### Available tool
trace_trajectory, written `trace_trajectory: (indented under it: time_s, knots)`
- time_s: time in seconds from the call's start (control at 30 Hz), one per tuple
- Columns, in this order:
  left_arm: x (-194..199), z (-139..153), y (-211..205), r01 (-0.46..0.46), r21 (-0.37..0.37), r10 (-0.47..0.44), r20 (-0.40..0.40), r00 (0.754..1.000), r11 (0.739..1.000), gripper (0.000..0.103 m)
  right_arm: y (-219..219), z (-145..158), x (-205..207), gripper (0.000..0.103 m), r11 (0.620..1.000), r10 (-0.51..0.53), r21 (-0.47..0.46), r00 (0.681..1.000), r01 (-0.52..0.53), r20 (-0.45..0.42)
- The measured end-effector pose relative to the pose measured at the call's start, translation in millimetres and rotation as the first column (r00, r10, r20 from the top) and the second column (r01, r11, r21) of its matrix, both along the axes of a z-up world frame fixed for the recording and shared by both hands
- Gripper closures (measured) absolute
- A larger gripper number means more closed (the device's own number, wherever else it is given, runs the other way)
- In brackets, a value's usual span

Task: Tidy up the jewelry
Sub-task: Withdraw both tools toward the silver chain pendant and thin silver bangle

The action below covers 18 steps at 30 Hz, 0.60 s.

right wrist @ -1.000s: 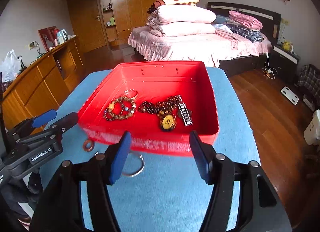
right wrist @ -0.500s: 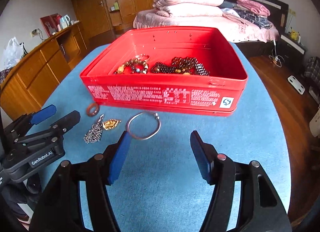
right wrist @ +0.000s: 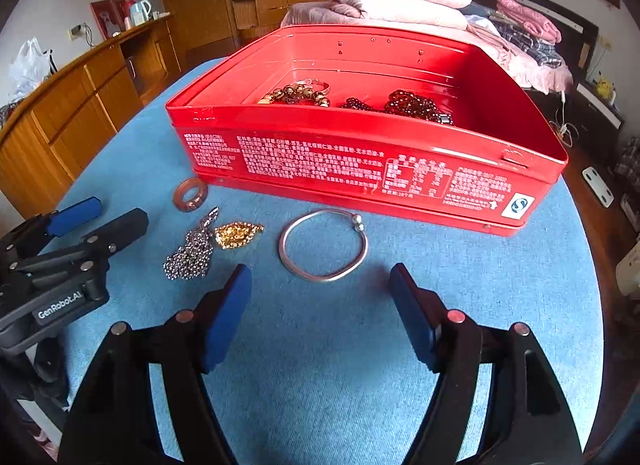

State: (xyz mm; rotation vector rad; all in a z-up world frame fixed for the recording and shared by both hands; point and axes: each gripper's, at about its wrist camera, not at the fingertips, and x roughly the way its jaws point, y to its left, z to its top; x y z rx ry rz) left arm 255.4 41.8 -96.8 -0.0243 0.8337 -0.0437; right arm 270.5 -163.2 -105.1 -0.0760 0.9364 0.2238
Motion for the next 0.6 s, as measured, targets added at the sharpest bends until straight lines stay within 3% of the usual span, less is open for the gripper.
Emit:
trace_trajectory:
  time_s: [0.37, 0.5, 0.6]
  knots:
    - [3.2, -0.1, 0.8, 0.017, -0.004, -0.017, 0.000, 1.000, 1.000, 0.028, 4.4, -2.0, 12.8, 0.039, 0.999, -0.018, -0.030, 1.000, 0.018, 0.007]
    - [1.7, 0.1, -3.1, 0.029, -0.002, -0.029, -0.001, 1.000, 1.000, 0.028, 0.1, -0.5, 13.5, 0.056, 0.999, -0.042, -0.028, 0.999, 0.042, 0.014]
    - [-1.6, 1.1, -8.1, 0.042, 0.001, -0.042, -0.001, 0.999, 0.999, 0.027, -4.9, -0.2, 12.8, 0.056, 0.999, -0.040, -0.013, 0.999, 0.040, 0.011]
